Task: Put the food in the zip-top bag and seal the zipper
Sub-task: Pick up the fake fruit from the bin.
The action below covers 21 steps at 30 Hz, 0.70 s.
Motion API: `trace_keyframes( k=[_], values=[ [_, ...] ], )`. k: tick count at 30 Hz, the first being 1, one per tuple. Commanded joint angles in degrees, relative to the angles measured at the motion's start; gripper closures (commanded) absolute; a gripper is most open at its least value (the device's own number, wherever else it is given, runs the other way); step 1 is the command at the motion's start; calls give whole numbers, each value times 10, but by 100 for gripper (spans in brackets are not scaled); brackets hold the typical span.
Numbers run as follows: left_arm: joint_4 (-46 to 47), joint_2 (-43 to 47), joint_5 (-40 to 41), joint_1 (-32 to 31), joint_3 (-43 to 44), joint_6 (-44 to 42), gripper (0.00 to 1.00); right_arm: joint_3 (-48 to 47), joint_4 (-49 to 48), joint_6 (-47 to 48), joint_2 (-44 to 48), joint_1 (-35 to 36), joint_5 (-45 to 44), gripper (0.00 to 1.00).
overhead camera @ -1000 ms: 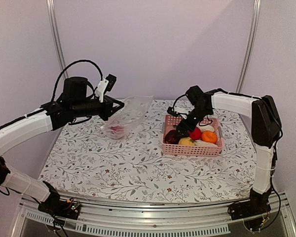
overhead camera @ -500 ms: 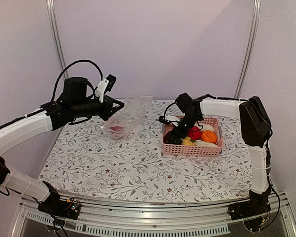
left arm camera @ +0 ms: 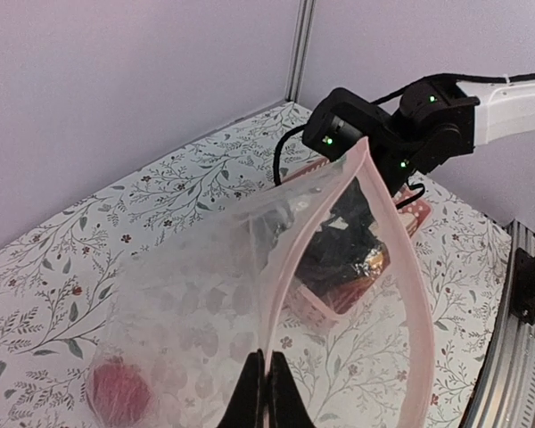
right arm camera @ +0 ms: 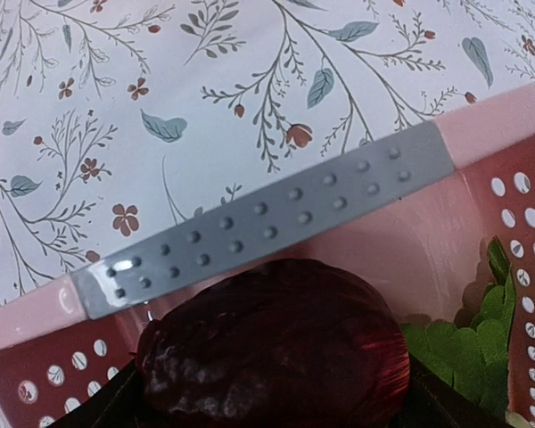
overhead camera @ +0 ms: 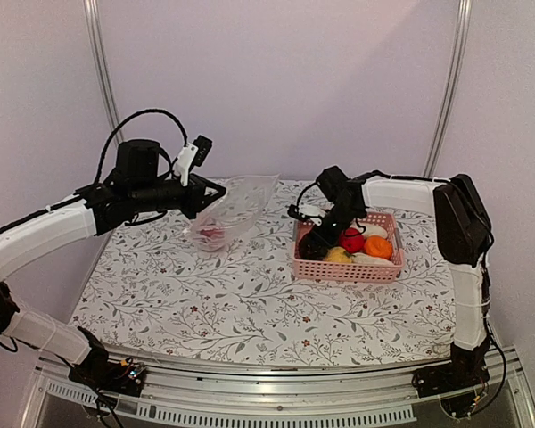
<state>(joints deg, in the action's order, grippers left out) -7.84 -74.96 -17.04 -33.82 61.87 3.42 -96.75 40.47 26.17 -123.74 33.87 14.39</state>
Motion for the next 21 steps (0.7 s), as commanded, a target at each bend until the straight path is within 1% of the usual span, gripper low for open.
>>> trace_keyframes(
  k=[1,4,7,13,18,21],
  values=[
    [0,-13,0,7,-6,-8,100,25,-6,10,86,1,23,38],
    [-1,-18,5,5,-4,-9,100,35,0,16,129,1,29,39],
    [-17,-26,21,-7,13,-9,100,23,16,23,174,1,54,39],
    [-71,-57,66,-40,72,-16,100,-17,44,23,246,10,159,40],
    [-103,-87,104,-63,114,17,100,-53,56,60,291,31,207,40],
    [-109,-99,114,-75,135,47,100,-84,53,55,298,36,239,40]
  ],
)
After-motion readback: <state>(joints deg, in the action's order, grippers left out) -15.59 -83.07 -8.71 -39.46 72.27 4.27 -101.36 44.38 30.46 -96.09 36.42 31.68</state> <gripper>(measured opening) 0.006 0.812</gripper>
